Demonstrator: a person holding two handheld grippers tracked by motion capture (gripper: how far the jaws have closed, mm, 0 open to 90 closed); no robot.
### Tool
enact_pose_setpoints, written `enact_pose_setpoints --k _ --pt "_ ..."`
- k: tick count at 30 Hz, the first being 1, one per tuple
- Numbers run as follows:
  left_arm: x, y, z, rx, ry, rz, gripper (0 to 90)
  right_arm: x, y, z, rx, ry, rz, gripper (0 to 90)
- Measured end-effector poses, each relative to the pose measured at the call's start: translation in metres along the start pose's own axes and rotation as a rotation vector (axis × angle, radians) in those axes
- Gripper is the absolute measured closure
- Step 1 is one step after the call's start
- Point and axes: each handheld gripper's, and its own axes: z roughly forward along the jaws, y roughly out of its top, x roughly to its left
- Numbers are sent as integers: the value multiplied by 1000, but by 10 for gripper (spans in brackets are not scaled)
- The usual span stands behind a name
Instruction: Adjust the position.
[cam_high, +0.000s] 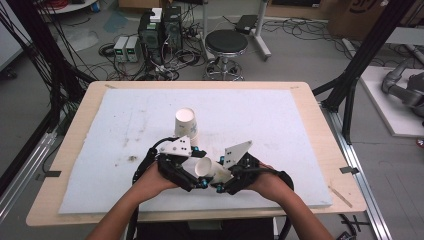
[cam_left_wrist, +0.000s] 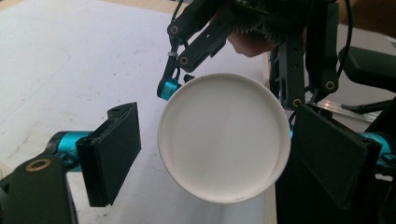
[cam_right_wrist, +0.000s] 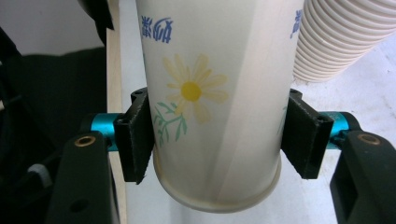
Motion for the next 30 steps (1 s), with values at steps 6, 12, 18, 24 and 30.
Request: enact_pose_setpoints --k 6,12,18,24,30 --pt "0 -1 2 8 -7 -3 189 1 9 0 64 1 -44 348" --pt "1 -1 3 43 -17 4 225 2 13 3 124 0 -72 345" --pt "2 -2 7 76 -34 8 282 2 16 5 162 10 -77 344" --pt "3 -3 10 90 -60 13 348 2 17 6 198 20 -77 345" --pt "3 -5 8 66 -57 20 366 1 13 3 151 13 -74 261"
